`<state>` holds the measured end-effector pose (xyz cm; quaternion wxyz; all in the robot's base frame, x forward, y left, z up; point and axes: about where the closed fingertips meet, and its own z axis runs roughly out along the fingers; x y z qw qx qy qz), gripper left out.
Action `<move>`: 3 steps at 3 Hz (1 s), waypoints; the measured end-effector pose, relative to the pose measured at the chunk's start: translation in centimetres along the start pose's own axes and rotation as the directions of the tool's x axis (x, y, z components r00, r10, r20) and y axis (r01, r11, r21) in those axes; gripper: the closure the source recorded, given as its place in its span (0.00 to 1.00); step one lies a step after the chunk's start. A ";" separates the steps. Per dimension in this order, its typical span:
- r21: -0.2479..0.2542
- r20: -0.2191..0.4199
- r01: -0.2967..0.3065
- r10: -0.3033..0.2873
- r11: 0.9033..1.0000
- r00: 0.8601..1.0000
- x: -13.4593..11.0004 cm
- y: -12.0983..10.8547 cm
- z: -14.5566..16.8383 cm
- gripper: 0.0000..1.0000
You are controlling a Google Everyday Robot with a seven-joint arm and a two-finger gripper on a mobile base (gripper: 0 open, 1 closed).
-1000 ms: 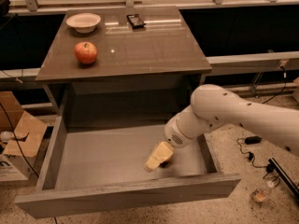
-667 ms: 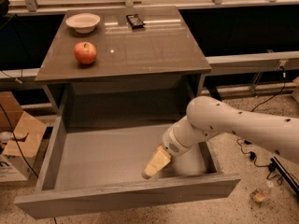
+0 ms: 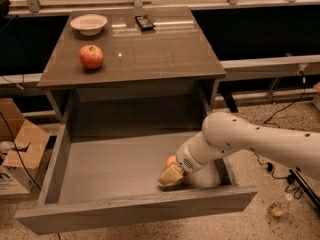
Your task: Pick orange from top drawer and place on counter
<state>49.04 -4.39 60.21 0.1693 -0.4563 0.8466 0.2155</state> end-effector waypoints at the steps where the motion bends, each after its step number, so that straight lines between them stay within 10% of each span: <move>1: 0.022 0.001 0.007 -0.007 1.000 1.000 -0.3 -0.1 -1.1 0.66; 2: 0.041 0.039 0.031 -0.033 0.999 0.999 -2.3 -0.4 -4.1 0.96; 3: 0.062 0.105 0.091 -0.097 0.994 0.990 -5.5 -1.3 -8.2 1.00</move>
Offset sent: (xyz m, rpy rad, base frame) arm 0.0201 -0.0103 0.0624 0.0115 -0.0934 -0.0043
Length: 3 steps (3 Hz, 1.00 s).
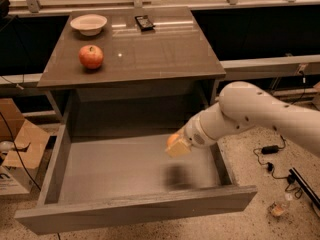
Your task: Pick orange from top drawer and place on counter
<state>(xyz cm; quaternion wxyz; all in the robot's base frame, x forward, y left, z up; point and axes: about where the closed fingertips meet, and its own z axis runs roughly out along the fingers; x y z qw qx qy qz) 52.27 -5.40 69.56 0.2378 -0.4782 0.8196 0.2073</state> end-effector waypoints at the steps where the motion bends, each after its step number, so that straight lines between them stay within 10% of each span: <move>1: 0.029 0.086 0.114 -0.117 0.993 0.989 -5.1 -1.5 -5.9 1.00; 3: 0.078 0.151 0.354 -0.362 0.932 0.920 -14.4 -5.5 -13.7 1.00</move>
Offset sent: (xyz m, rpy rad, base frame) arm 0.1257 -0.0190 0.2941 0.0919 -0.5236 0.2554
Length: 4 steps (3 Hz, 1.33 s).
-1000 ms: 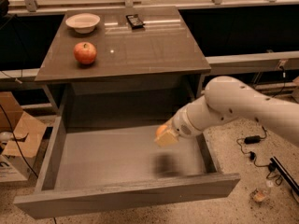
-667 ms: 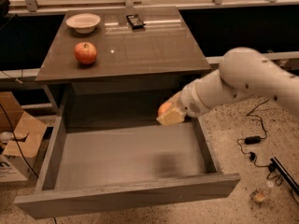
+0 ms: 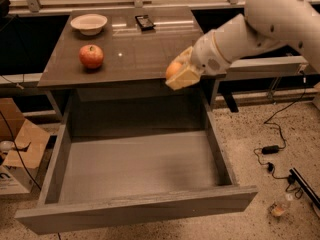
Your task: Pick orange from top drawer and place on counter
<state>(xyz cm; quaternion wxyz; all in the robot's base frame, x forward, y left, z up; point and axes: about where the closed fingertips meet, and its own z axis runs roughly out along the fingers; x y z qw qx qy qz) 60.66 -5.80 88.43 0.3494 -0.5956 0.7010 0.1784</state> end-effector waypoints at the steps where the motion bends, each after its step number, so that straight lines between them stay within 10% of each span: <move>1: 0.058 0.038 0.039 -0.042 0.998 0.998 -3.0 -2.2 -2.6 1.00; 4: 0.057 0.006 0.094 -0.094 0.994 0.996 -5.6 -9.0 3.7 1.00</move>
Offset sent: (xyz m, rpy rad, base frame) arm 0.0476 0.0219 0.0269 0.0375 -0.1086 -0.0011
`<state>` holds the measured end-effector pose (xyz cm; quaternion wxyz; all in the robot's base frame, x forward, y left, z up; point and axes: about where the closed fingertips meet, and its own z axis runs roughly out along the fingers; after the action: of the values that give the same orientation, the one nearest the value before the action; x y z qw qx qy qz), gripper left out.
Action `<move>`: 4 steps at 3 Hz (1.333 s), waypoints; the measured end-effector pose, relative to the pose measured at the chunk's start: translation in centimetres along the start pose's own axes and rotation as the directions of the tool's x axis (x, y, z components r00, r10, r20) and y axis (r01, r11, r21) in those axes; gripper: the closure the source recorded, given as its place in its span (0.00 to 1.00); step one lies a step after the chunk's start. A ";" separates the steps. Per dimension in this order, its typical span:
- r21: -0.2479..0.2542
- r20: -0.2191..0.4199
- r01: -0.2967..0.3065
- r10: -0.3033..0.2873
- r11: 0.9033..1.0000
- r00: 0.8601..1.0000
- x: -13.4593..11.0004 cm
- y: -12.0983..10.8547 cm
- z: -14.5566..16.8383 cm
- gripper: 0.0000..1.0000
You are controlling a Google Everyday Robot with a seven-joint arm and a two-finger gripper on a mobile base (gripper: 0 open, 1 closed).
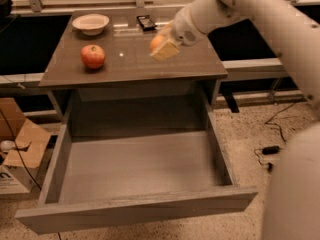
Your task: Pick orange from top drawer and place on counter
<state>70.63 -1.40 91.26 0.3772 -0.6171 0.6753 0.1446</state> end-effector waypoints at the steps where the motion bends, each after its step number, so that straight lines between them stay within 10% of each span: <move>1: 0.004 -0.035 0.003 -0.003 1.000 0.999 -0.4 -4.2 3.7 1.00; 3: 0.009 -0.166 -0.032 0.033 0.999 0.986 2.3 -7.4 8.1 1.00; 4: 0.004 -0.215 -0.070 0.069 0.998 0.974 4.3 -7.9 9.3 0.81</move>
Offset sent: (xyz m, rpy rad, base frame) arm 0.1228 0.0226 -0.0291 -0.1250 0.0191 -0.0741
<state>81.39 0.13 84.17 0.2958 -0.6058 0.7329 0.0913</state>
